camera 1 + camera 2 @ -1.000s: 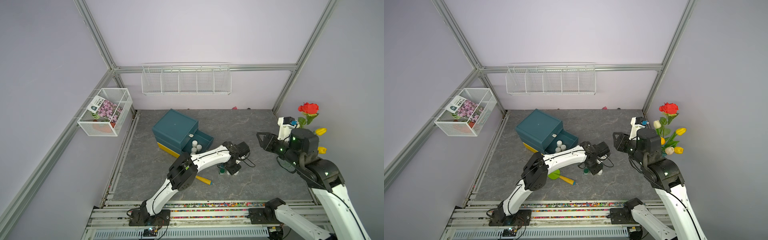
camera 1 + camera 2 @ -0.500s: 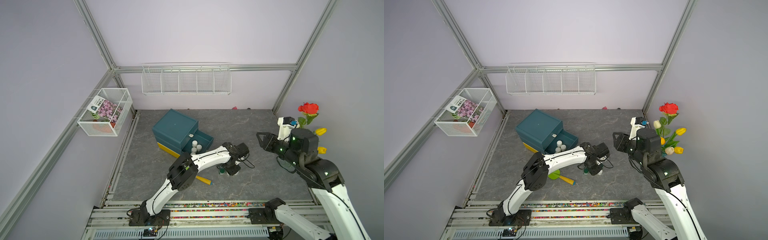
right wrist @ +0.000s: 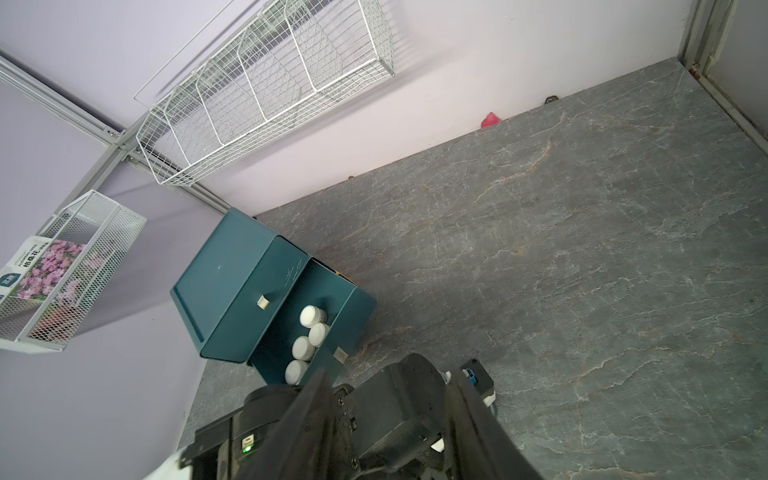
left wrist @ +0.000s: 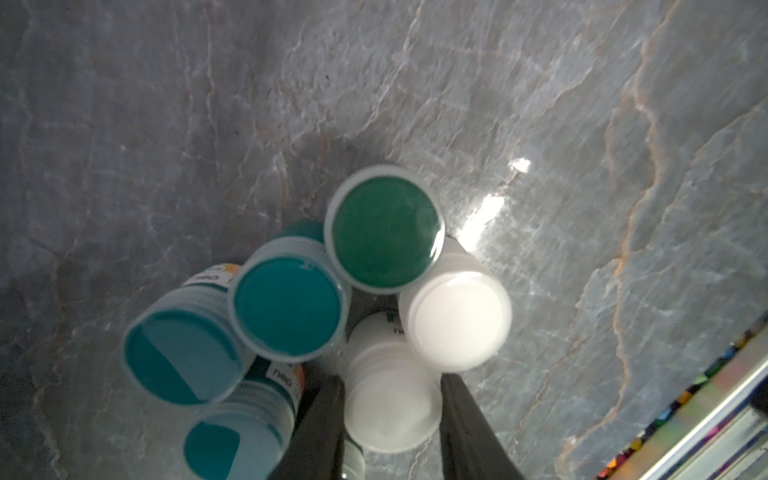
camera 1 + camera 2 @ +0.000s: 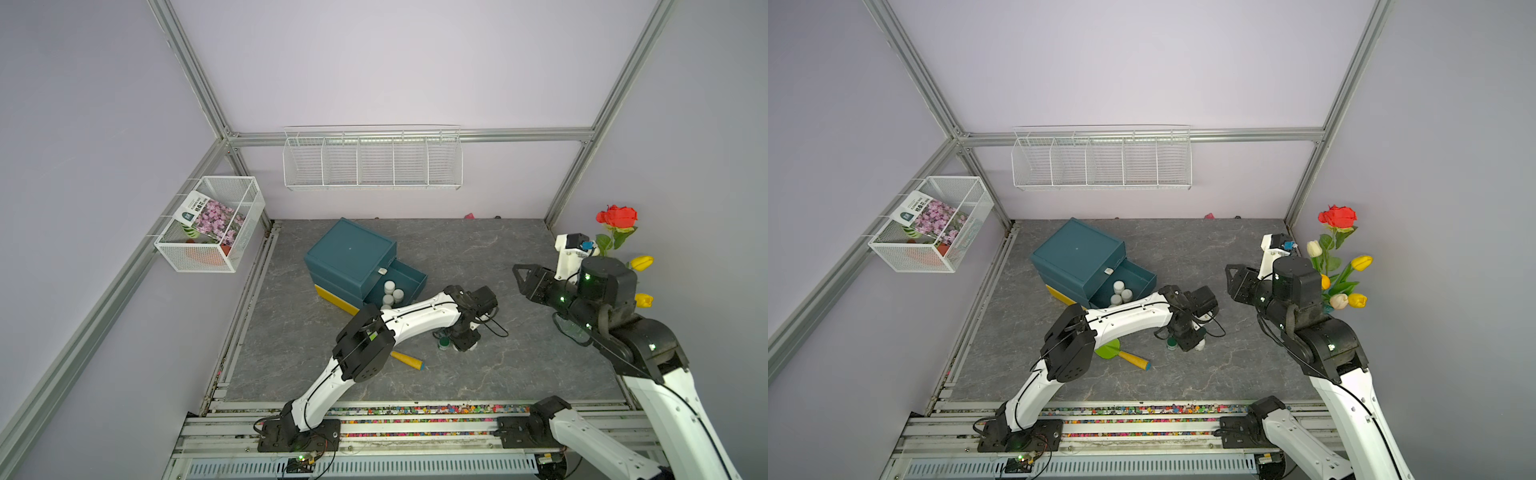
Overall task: Put the paint cans in the drawer according to color
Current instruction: Pick up the paint can at the center of the board, then place the paint can in the drawer.
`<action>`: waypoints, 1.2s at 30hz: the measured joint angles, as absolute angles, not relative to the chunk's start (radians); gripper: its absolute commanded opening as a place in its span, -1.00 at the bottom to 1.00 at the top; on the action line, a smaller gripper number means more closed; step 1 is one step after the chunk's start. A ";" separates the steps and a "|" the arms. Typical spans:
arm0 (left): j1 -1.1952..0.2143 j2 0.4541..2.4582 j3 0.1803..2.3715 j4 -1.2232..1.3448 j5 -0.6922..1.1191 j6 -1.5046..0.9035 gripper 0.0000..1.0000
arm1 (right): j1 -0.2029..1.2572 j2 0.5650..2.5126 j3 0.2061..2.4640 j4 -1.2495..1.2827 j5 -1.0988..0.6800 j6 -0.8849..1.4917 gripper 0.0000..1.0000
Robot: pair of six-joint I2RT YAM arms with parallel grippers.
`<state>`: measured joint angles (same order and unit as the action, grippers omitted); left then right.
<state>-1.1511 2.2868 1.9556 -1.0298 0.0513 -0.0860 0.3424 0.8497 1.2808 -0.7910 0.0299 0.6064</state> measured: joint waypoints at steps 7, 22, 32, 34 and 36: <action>-1.150 2.211 1.957 -1.083 0.023 -0.124 -0.62 | 0.342 0.850 1.281 -0.788 0.030 0.606 -0.06; -0.889 2.006 2.215 -1.224 -0.173 -0.226 -0.66 | 0.342 0.873 1.287 -0.780 0.034 0.606 -0.06; -0.825 2.106 2.221 -1.232 -0.258 -0.244 -0.66 | 0.342 0.881 1.288 -0.765 0.033 0.606 -0.06; -0.818 2.126 2.201 -1.236 -0.262 -0.252 -0.66 | 0.342 0.881 1.288 -0.765 0.033 0.606 -0.06; -0.814 2.131 2.178 -1.242 -0.263 -0.255 -0.66 | 0.342 0.881 1.288 -0.765 0.033 0.606 -0.06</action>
<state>-0.8143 2.1311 2.1780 -1.2423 -0.2630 -0.2546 0.3424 0.8814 1.2877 -0.7654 0.0330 0.6064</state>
